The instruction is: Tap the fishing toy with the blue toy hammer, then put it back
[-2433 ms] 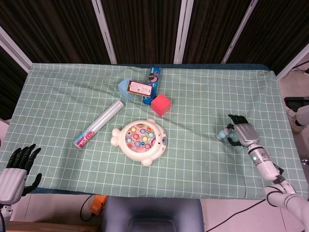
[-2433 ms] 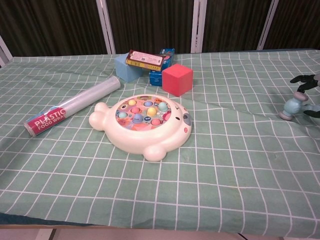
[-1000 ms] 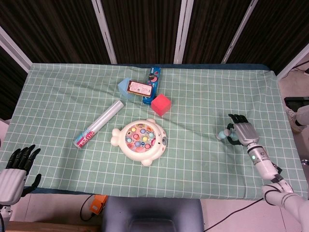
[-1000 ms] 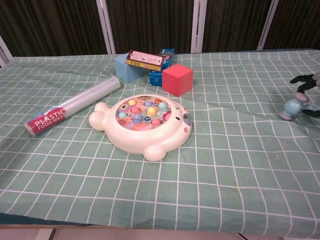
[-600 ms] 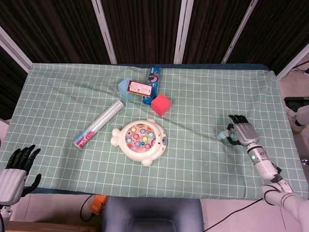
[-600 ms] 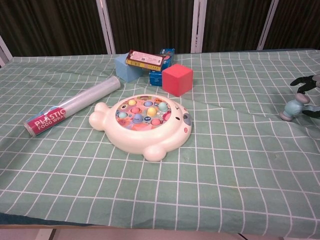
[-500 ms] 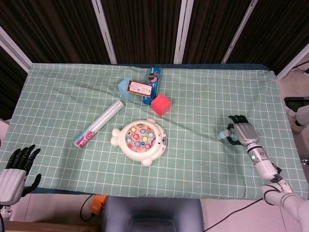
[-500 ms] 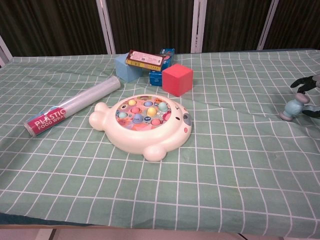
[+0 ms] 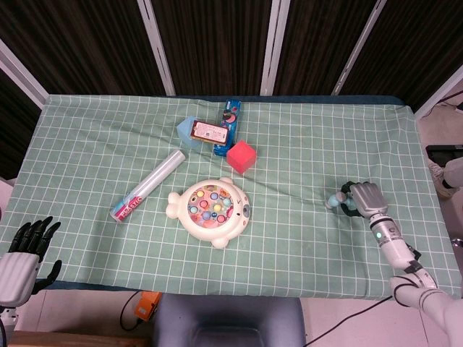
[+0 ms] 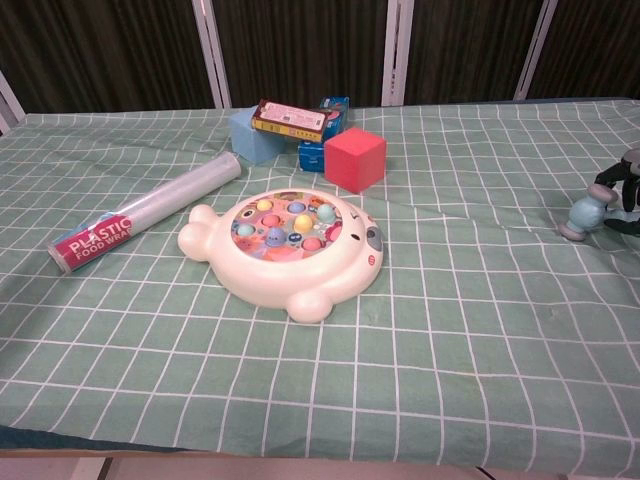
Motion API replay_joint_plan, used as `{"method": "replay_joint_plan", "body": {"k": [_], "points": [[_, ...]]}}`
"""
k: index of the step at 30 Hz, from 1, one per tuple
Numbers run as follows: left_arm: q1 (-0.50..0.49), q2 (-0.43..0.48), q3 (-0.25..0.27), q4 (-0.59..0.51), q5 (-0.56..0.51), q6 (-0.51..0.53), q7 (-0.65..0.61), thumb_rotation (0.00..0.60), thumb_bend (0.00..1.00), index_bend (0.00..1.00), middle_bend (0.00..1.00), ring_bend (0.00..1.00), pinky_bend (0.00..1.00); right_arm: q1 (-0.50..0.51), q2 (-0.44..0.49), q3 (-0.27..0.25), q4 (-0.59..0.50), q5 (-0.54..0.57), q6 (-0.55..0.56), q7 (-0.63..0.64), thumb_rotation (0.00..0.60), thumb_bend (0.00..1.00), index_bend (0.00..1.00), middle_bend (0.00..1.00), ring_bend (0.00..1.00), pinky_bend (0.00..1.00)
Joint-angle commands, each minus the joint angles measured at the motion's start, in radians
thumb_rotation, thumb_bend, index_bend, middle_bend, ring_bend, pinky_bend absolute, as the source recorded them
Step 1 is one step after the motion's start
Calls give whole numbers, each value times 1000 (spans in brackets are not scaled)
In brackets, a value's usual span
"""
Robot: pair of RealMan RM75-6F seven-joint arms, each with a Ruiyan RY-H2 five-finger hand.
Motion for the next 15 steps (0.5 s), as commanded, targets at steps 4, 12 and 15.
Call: {"method": "replay_joint_plan", "body": {"k": [4, 12, 15], "points": [[0, 0, 0, 0, -1, 0, 0, 600, 412, 0, 0, 0, 66, 0, -2, 0, 1, 1, -1, -3, 600, 564, 806, 520, 527, 529], [2, 0, 0, 1, 1, 3, -1, 600, 412, 0, 0, 0, 66, -2, -14, 1, 13, 4, -2, -15, 600, 564, 863, 566, 575, 579], [2, 1, 0, 1, 1, 3, -2, 600, 412, 0, 0, 0, 66, -2, -20, 1, 21, 6, -4, -11, 600, 564, 878, 579, 590, 596]]}}
